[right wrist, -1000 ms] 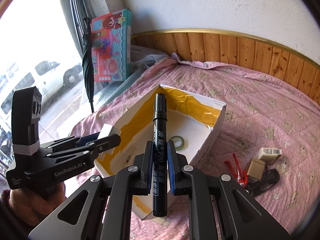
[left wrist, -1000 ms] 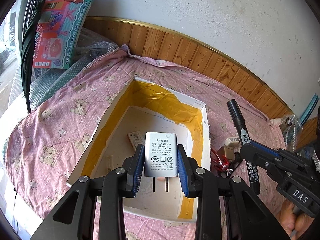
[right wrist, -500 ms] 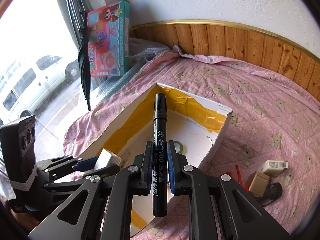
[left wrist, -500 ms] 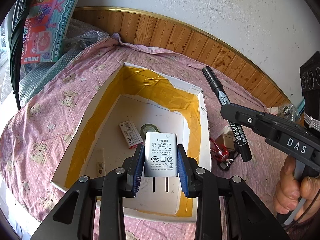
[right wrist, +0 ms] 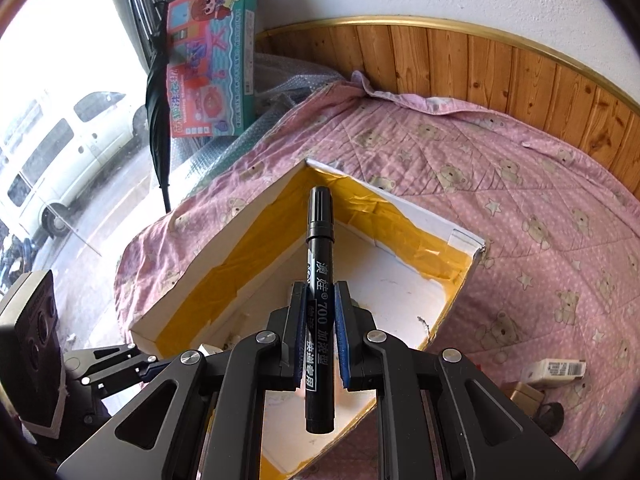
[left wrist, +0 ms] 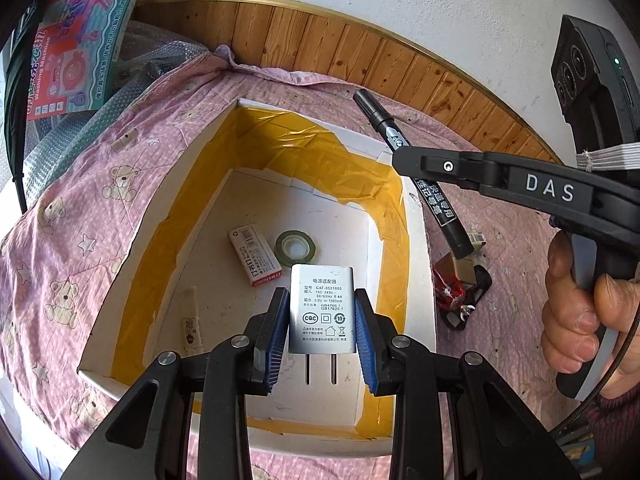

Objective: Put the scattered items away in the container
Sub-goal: 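Open both grippers to drop the charger and marker into the box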

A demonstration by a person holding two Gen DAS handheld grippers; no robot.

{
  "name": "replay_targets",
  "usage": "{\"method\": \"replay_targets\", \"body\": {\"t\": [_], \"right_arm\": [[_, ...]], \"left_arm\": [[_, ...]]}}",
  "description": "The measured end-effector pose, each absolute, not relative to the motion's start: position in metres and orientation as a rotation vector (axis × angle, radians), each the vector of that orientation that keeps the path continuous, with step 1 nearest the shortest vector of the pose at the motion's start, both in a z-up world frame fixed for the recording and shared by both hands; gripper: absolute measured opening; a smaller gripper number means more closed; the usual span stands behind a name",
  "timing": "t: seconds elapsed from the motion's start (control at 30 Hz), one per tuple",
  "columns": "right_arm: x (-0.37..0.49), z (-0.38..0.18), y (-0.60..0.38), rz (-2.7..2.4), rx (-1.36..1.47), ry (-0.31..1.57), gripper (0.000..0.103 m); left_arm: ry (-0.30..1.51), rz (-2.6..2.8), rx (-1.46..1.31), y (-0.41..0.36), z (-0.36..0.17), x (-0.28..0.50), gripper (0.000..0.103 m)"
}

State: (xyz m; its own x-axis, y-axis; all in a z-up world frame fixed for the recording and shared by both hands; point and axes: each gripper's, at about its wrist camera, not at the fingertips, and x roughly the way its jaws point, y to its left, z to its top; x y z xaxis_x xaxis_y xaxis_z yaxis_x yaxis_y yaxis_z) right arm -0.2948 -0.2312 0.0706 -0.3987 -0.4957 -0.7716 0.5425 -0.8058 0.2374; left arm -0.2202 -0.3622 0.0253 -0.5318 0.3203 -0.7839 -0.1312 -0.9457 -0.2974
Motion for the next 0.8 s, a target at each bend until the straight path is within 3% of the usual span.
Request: {"method": "replay_targets", "body": {"t": [0.67,0.8], "right_arm": [[-0.344,0.028,-0.242,-2.188,1.299,0.138,0.014],[-0.353,0.014,-0.237,-2.213,1.334,0.126,0.022]], "left_arm": [[-0.265,2.509,-1.415,-0.355,0.01,-0.24,0.033],[-0.262,2.527,-1.418,-0.355,0.008,-0.241,0.034]]}}
